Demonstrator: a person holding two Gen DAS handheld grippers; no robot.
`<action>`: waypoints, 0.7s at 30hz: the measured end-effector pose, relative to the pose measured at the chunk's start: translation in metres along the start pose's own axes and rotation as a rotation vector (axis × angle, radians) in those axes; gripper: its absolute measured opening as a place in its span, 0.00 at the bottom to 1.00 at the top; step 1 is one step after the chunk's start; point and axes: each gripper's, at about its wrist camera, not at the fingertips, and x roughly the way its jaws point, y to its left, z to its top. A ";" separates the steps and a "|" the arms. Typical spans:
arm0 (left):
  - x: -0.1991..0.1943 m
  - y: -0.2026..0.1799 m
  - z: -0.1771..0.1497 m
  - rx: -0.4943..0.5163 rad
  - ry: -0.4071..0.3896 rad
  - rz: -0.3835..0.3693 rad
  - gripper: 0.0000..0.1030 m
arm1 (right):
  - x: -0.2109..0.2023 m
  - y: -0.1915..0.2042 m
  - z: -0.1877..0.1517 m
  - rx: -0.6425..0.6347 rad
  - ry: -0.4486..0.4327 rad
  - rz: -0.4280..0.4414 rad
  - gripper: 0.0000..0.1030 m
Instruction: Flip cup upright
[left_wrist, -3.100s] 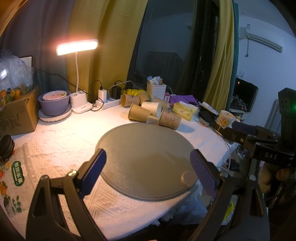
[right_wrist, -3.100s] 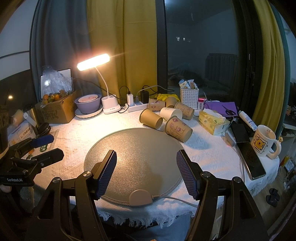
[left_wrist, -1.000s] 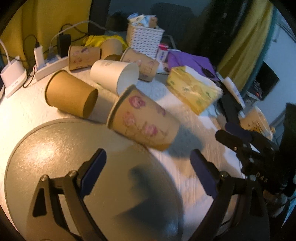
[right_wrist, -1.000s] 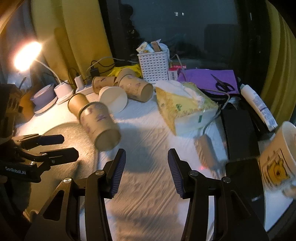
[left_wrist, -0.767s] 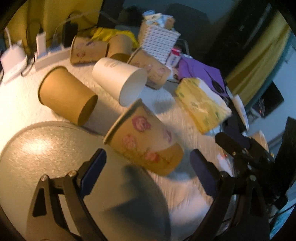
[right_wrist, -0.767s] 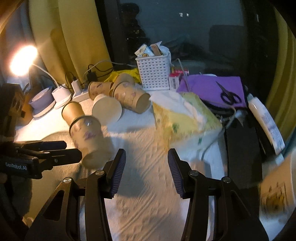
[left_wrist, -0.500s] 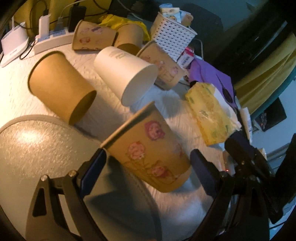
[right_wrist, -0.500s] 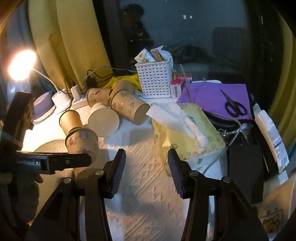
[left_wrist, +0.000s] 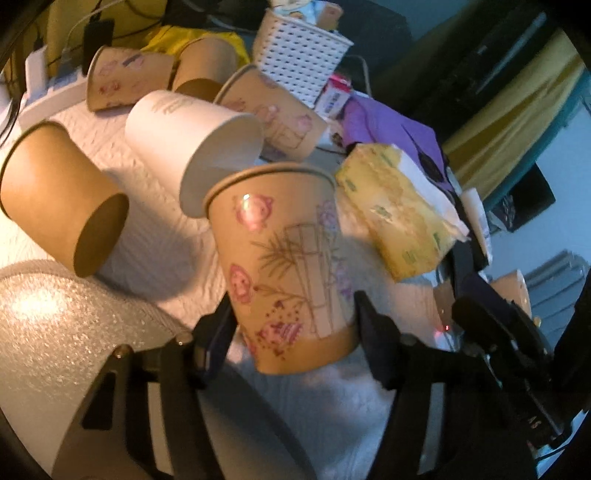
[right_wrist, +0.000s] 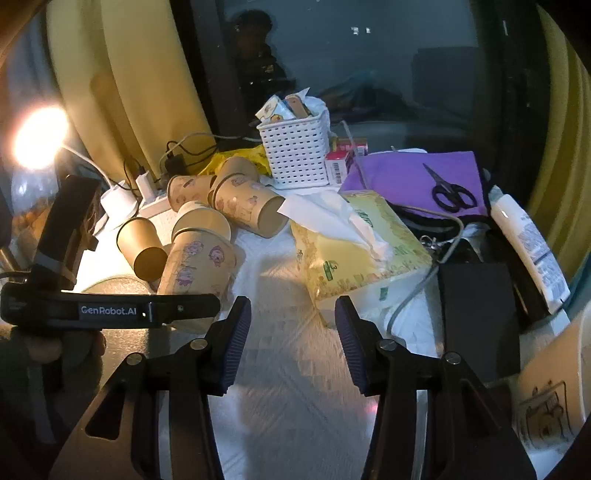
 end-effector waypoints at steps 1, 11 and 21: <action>-0.002 -0.001 -0.002 0.009 0.000 -0.004 0.61 | -0.002 0.001 -0.001 0.003 -0.001 -0.005 0.49; -0.049 -0.009 -0.029 0.168 -0.065 0.017 0.61 | -0.027 0.031 -0.005 0.003 -0.020 -0.025 0.49; -0.110 0.011 -0.074 0.299 -0.138 0.043 0.61 | -0.042 0.082 -0.026 0.010 -0.016 -0.001 0.49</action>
